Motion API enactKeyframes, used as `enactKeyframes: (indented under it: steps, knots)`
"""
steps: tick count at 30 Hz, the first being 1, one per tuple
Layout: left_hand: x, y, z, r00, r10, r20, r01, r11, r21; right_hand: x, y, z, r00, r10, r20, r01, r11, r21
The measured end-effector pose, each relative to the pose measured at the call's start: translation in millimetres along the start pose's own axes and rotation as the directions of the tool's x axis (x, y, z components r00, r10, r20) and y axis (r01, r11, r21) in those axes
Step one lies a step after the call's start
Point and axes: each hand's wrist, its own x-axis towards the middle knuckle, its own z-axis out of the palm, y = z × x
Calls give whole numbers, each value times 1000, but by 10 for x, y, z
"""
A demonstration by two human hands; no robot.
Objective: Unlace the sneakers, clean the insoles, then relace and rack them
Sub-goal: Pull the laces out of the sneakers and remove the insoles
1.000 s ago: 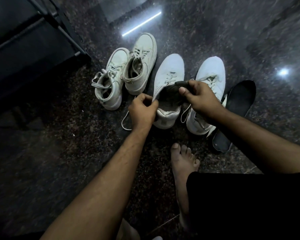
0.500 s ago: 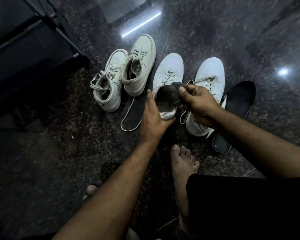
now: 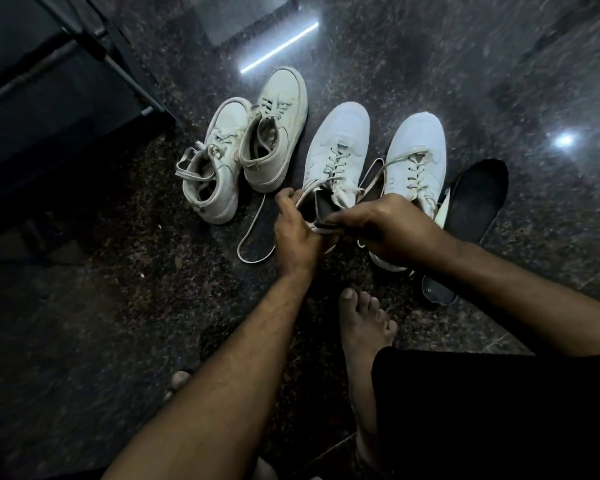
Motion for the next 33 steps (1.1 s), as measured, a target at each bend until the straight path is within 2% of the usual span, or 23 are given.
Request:
enactKeyframes:
  steps: [3,7,11,13,15,17,18,20,22,23,25,29,31,33]
  knots:
    - [70,50,1,999,-15,-30,16,999,31,28,-55,-135,983,-119,139,128,990,-60]
    - [139,202,-56,990,-121,-71,117,991,-66,23,-127,-178,960,-204,193,218,975,-51]
    - [152,264,-148,985,-155,74,165,973,-162,-34,-85,-85,967,-192,168,199,980,-24]
    - [176,195,-214,973,-163,163,180,979,-92,-53,-50,-23,973,-158,169,156,987,27]
    - [192,74,-270,972,-130,194,132,991,1,-92,-14,33,985,-58,164,29,984,175]
    - [200,-6,-299,972,-110,210,102,994,49,-98,28,59,978,192,87,-210,894,395]
    - [205,-21,-298,972,-104,210,91,993,69,-76,45,70,940,342,13,-314,848,428]
    - [210,-16,-287,979,-73,190,56,994,92,-12,137,122,826,557,-92,-529,821,214]
    - [202,-8,-273,985,-35,167,20,995,95,80,205,182,734,677,48,-678,735,-9]
    - [186,-3,-270,988,-13,152,-2,995,100,123,233,227,702,697,144,-704,710,-5]
    - [156,21,-250,993,27,117,-41,991,124,194,259,296,658,709,252,-748,653,116]
    - [134,76,-186,998,19,66,-34,972,234,235,237,339,572,749,335,-814,471,340]
    - [136,102,-173,998,-6,64,-9,974,228,199,214,287,529,742,411,-828,347,439]
    - [126,129,-186,998,-9,68,-4,981,195,135,155,193,509,728,458,-828,269,493]
